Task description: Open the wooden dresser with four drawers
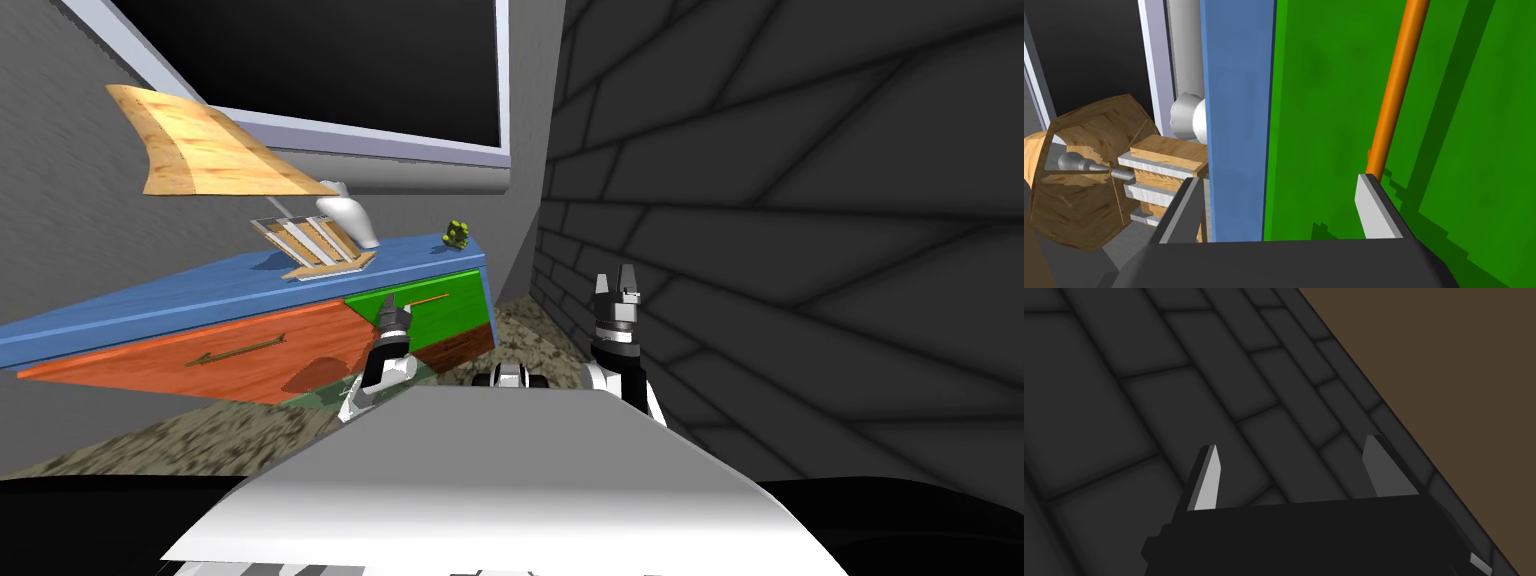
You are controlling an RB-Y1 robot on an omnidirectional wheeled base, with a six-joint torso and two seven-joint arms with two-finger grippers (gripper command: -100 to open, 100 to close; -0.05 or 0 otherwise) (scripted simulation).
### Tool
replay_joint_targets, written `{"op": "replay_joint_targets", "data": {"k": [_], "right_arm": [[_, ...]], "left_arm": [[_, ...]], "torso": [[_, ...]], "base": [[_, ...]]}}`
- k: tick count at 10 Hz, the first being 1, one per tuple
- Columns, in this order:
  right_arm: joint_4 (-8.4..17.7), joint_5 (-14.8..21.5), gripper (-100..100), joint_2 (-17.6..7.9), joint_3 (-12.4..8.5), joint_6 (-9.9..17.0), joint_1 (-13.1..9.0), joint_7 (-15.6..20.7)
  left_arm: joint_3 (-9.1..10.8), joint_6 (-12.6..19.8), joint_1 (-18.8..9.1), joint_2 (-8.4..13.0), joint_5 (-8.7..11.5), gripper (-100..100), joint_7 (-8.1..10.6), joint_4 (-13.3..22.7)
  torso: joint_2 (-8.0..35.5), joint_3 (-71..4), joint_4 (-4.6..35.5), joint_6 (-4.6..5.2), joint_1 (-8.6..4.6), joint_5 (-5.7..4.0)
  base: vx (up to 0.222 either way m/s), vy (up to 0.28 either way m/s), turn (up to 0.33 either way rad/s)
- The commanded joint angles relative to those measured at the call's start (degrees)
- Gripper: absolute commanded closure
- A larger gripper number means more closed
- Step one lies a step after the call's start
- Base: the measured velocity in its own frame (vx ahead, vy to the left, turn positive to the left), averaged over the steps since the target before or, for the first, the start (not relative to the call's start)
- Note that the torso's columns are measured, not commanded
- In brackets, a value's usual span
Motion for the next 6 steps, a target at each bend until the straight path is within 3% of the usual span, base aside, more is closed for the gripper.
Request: {"op": "replay_joint_targets", "data": {"k": [1, 3, 6], "right_arm": [[0.0, 0.0, 0, 0.0, 0.0, 0.0, 0.0, 0.0], [0.0, 0.0, 0, 0.0, 0.0, 0.0, 0.0, 0.0], [0.0, 0.0, 0, 0.0, 0.0, 0.0, 0.0, 0.0]], "left_arm": [[0.13, 1.7, 0.3, 1.7, -0.2, -100, -0.41, -0.3], [0.34, 2.0, 0.5, -1.5, -0.2, -100, -0.51, -1.4], [0.42, 2.1, 0.6, -6.3, -0.1, -100, -0.53, -1.8]], "torso": [[-0.2, -0.1, -0.1, -0.02, 0.08, 0.04], [-0.2, -0.1, 0.0, 0.23, -0.53, -0.12], [1.1, 0.6, 0.5, -0.19, -0.83, -0.48]], "base": [[0.036, -0.075, 0.007], [0.051, -0.073, 0.000], [0.027, -0.005, -0.016]]}}
